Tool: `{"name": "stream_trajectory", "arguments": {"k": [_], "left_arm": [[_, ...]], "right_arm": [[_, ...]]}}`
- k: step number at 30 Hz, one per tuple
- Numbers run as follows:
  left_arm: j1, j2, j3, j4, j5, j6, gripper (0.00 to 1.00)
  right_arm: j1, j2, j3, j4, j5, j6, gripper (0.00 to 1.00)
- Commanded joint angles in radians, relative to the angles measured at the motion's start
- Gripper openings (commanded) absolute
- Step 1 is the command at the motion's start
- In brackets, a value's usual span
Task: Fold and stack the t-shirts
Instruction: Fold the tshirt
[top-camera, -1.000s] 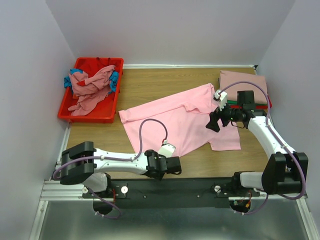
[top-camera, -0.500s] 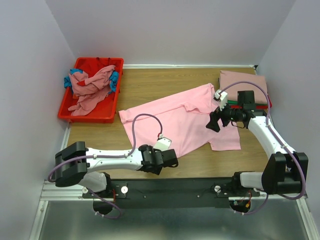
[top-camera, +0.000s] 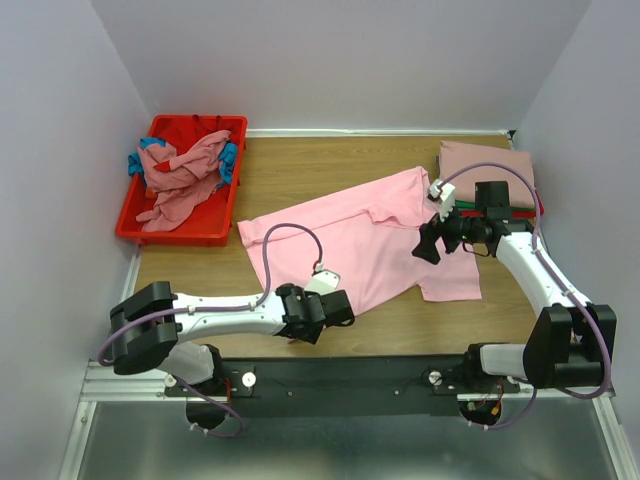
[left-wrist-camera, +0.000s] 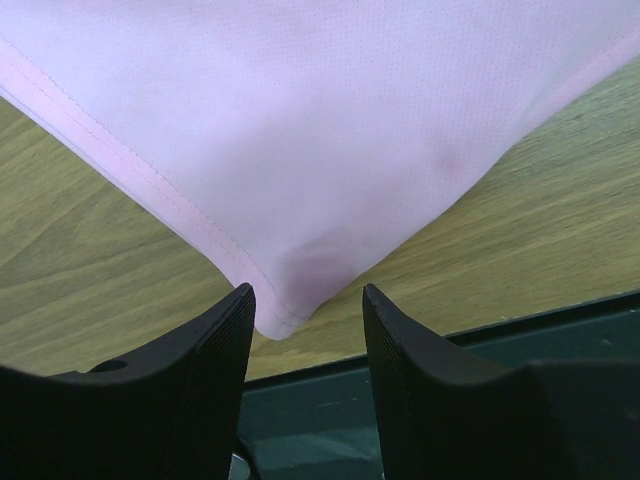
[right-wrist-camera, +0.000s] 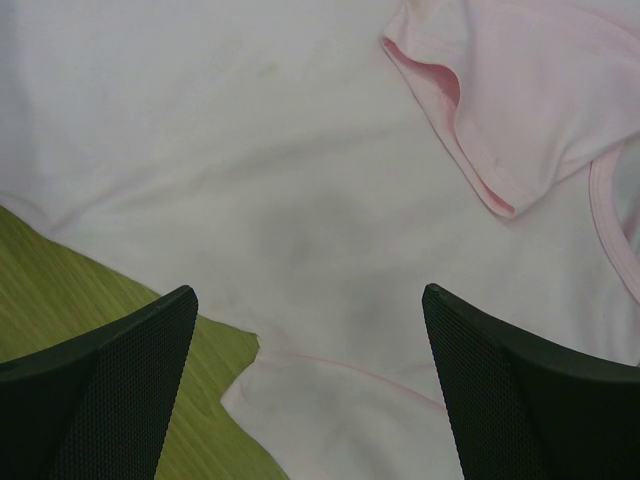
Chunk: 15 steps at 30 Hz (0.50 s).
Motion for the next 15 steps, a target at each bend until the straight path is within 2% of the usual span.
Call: {"name": "stream_trajectory", "arguments": {"k": [1,15], "left_arm": [[0.010,0.025,0.001,0.015,-0.022,0.027,0.55],[0.011,0.034,-0.041,0.025,0.101,0.039,0.50]], "right_arm": [[-0.004,0.006,-0.011,-0.006,-0.006,-0.014,1.00],[-0.006,0.009,-0.011,-0.006,-0.006,-0.012,1.00]]}}
